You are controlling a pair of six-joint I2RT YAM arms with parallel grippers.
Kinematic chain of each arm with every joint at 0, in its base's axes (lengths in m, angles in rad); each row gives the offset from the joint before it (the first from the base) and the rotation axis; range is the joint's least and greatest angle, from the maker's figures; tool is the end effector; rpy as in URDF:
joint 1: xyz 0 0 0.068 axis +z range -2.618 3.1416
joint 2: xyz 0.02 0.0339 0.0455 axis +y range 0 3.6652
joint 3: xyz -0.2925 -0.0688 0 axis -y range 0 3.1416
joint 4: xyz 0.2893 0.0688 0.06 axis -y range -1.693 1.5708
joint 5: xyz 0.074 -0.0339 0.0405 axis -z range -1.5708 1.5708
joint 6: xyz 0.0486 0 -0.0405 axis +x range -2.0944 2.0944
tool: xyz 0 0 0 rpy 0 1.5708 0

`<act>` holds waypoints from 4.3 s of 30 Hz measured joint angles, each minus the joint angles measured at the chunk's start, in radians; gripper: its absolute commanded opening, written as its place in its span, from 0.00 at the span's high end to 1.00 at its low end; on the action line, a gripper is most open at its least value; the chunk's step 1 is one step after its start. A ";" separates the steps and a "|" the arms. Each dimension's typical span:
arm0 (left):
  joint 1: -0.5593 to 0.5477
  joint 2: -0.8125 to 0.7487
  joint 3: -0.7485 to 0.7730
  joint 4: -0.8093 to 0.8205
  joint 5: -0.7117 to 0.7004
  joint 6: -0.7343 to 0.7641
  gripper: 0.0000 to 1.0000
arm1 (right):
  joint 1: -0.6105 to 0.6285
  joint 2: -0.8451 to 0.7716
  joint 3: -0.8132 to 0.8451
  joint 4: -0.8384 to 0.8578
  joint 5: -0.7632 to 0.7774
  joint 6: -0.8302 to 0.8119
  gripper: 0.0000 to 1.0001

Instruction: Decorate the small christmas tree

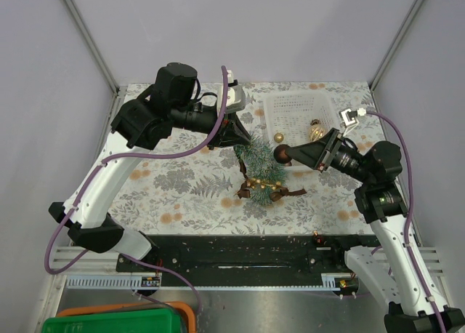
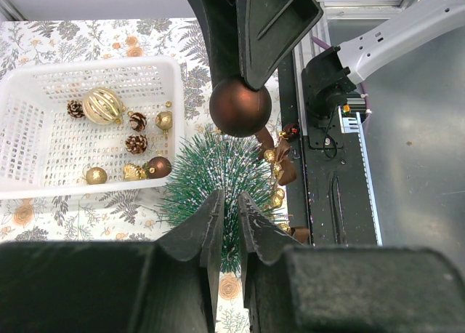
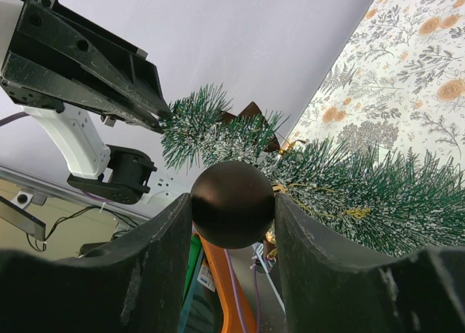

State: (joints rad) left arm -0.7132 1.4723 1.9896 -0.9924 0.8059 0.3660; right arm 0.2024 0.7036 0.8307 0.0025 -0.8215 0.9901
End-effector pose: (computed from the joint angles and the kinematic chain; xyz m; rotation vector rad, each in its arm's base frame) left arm 0.2106 -0.2285 0.5506 1.4544 1.4295 -1.0367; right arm 0.1716 0.0715 0.4128 -0.1125 1.6872 1.5146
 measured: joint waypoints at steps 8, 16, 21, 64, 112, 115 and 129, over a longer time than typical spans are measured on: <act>0.000 0.000 0.000 0.000 0.000 0.000 0.84 | 0.000 0.046 0.000 0.066 -0.004 0.005 0.70; 0.000 0.000 0.000 0.000 0.000 0.000 0.86 | 0.000 0.137 0.000 0.173 -0.002 0.021 0.71; 0.000 0.000 0.000 0.000 0.000 0.000 0.86 | 0.000 0.166 -0.009 0.227 0.001 0.021 0.72; 0.000 0.000 0.000 0.000 0.013 0.000 0.88 | 0.000 -0.079 -0.158 -0.182 0.182 -0.180 0.32; -0.001 0.000 0.000 0.000 0.012 0.000 0.88 | 0.000 0.019 -0.015 -0.471 0.450 -0.414 0.36; -0.001 0.000 0.000 0.000 0.010 0.000 0.88 | 0.000 0.137 0.038 -0.443 0.512 -0.430 0.39; 0.003 0.000 0.000 0.000 -0.002 0.000 0.88 | 0.000 0.928 0.207 -0.294 0.741 -0.510 0.37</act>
State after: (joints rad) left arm -0.7101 1.4723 1.9896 -0.9920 0.8040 0.3660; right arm 0.2028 1.6314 1.0378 -0.2913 -0.0803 0.4797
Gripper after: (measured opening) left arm 0.122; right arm 0.598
